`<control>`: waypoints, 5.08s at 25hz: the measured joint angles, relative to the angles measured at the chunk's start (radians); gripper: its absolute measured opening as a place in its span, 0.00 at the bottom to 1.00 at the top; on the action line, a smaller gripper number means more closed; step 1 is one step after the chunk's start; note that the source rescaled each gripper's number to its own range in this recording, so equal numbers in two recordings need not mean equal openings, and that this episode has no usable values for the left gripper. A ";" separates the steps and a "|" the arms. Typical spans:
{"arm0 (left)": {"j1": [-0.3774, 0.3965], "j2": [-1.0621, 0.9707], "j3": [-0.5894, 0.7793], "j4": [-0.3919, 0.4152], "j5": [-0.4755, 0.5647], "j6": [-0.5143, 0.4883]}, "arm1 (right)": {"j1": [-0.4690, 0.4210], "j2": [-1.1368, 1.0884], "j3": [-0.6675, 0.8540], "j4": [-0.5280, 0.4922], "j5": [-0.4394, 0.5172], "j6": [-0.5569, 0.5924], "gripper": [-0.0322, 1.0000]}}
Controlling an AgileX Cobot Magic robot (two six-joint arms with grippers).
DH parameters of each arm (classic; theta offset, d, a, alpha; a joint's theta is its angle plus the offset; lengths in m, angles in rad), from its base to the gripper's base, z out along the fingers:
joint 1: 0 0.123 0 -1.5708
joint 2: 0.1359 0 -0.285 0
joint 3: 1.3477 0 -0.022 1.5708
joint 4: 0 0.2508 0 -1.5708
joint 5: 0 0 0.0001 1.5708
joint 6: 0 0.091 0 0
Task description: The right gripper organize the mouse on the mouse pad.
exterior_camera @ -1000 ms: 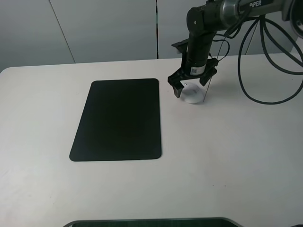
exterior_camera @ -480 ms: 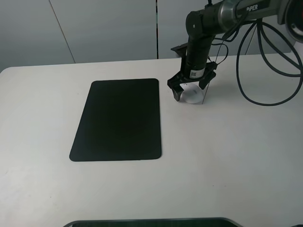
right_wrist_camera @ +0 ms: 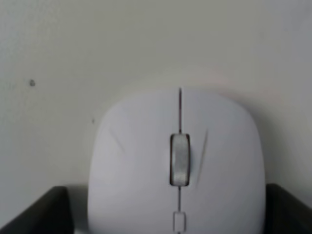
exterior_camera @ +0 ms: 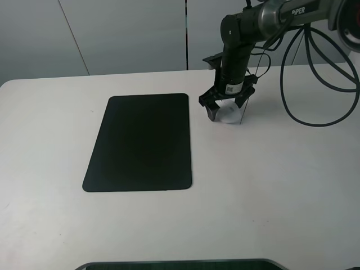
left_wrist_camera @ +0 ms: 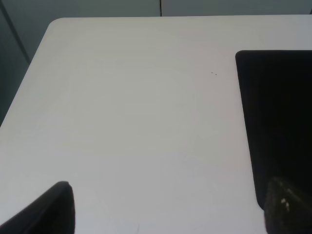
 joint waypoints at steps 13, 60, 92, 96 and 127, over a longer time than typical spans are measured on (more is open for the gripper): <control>0.000 0.000 0.000 0.000 0.000 0.000 | -0.002 0.000 0.000 0.000 0.000 -0.061 0.05; 0.000 0.000 0.000 0.000 0.000 0.000 | 0.281 -0.050 -0.155 0.096 0.174 0.311 0.05; 0.000 0.000 0.000 0.000 0.000 0.000 | 0.397 0.171 -0.406 0.064 0.190 0.476 0.05; 0.000 0.000 0.000 0.000 0.000 0.000 | 0.397 0.174 -0.406 0.049 0.183 0.478 0.05; 0.000 0.000 0.000 0.000 0.000 0.000 | 0.397 0.174 -0.406 0.064 0.155 0.365 0.97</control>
